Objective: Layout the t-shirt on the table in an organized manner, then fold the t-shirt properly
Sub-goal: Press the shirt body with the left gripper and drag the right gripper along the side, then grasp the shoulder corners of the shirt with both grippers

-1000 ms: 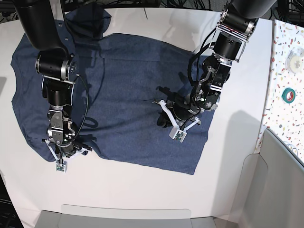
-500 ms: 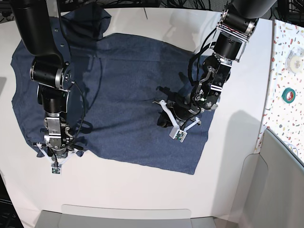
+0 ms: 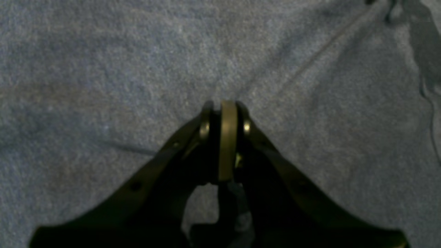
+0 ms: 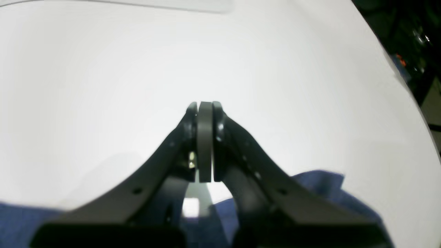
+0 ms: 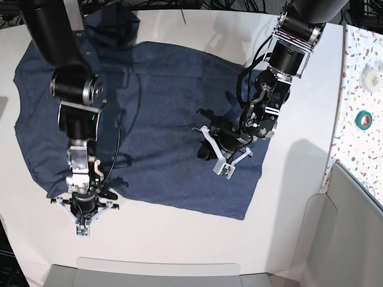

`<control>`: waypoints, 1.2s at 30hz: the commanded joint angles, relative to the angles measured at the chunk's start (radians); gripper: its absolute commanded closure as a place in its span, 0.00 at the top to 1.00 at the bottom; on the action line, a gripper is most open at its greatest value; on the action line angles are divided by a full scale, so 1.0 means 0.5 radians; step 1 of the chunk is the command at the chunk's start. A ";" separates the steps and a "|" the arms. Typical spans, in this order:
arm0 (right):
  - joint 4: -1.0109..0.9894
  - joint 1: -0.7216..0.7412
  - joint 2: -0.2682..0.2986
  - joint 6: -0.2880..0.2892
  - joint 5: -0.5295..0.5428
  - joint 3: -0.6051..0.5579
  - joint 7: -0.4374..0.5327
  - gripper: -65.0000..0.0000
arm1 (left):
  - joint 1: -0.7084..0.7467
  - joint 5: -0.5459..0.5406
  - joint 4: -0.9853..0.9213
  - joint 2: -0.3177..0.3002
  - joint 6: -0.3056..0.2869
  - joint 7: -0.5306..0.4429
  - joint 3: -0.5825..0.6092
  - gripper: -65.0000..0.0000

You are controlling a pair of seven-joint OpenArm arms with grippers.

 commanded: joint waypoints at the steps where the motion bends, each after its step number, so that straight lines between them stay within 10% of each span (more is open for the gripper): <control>1: 0.200 -0.042 0.034 -0.028 0.034 0.006 -0.033 0.00 | 0.013 0.096 -0.017 -0.025 0.061 0.214 -0.003 0.05; 18: 2.501 -1.478 0.172 -0.025 0.691 0.095 -0.856 0.00 | 0.182 0.093 0.962 -0.037 0.055 0.674 -0.681 0.25; 36: 2.084 -1.772 0.274 -0.025 1.034 0.329 -0.954 0.00 | 0.584 0.096 1.431 -0.332 0.052 0.938 -0.684 0.03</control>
